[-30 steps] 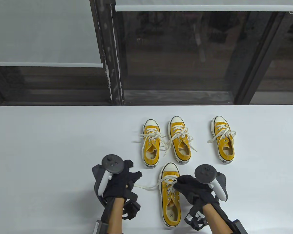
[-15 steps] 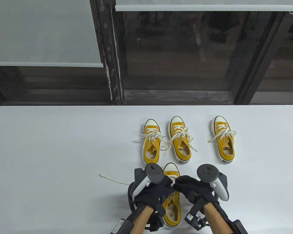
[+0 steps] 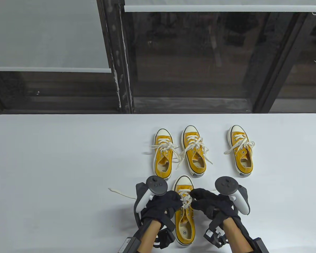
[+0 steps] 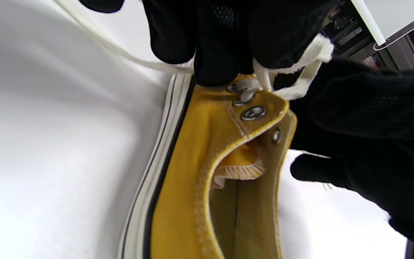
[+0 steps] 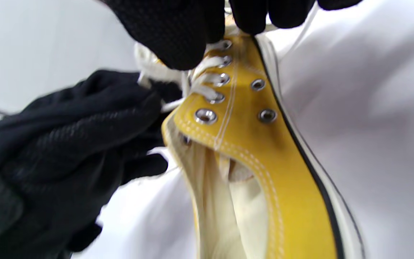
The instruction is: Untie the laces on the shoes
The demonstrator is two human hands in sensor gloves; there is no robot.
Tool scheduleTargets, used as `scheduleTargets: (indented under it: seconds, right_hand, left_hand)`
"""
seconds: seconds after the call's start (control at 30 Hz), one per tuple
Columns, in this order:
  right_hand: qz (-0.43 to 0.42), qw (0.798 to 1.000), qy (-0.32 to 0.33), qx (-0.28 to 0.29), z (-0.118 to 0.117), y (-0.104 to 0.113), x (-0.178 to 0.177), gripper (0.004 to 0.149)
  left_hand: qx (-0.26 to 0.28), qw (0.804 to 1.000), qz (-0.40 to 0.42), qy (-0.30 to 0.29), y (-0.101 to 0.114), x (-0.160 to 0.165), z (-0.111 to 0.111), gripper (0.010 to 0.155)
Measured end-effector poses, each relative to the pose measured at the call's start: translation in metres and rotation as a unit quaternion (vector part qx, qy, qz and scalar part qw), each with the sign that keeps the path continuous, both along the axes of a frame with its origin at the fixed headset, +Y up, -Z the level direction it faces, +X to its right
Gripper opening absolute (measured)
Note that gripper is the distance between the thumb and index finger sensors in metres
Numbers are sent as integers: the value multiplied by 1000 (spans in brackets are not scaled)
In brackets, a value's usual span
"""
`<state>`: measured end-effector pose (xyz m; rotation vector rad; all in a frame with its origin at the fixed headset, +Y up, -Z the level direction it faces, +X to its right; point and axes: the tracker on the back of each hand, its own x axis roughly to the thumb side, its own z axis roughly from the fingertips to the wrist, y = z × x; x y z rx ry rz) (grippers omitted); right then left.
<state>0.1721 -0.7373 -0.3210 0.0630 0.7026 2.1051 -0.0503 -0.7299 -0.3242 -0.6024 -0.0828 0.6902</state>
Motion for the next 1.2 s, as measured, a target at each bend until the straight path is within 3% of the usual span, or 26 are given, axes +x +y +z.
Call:
scheduleTargets:
  seconds: [0.07, 0.13, 0.17, 0.33, 0.47, 0.53, 0.57, 0.63, 0.67, 0.8, 0.93, 1.07, 1.2]
  right_hand:
    - [13, 1000, -14, 12, 2, 1, -4, 67]
    - [58, 996, -47, 41, 3, 3, -5, 39]
    - [80, 993, -58, 63, 4, 6, -4, 36]
    - [69, 992, -67, 75, 5, 10, 2, 36]
    - [51, 996, -48, 63, 4, 9, -2, 36]
    - [46, 996, -42, 62, 4, 9, -3, 36]
    - [43, 996, -42, 62, 4, 9, -3, 36]
    - [38, 997, -40, 60, 4, 8, -3, 36]
    - [45, 996, -44, 63, 4, 8, -3, 37]
    - [119, 987, -52, 90, 3, 7, -3, 39]
    - [112, 990, -47, 77, 3, 3, -5, 36]
    - [133, 984, -61, 106, 5, 8, -6, 31]
    - [230, 955, -95, 161, 9, 13, -8, 34]
  left_hand:
    - [12, 1000, -12, -5, 3, 1, 1, 40]
    - [17, 1000, -15, -2, 5, 2, 2, 40]
    - [15, 1000, -18, 9, 4, 0, 2, 40]
    - [-15, 999, -4, 47, -1, -5, 2, 41]
    - [10, 1000, -15, 5, 5, 4, 3, 68]
    - [-1, 1000, 4, -5, 2, 8, 4, 73]
    - [-5, 1000, 13, -16, 1, 10, 4, 70]
    - [-2, 1000, 9, -16, 2, 11, 4, 47]
    - [6, 1000, -2, -4, 3, 9, 5, 42]
    - [-10, 999, 13, 38, -1, 0, 3, 42]
    - [-11, 999, 18, 37, -1, 0, 3, 41]
    - [5, 999, 1, 34, 2, 2, 4, 41]
    - [11, 997, -24, 71, 1, -4, 5, 37]
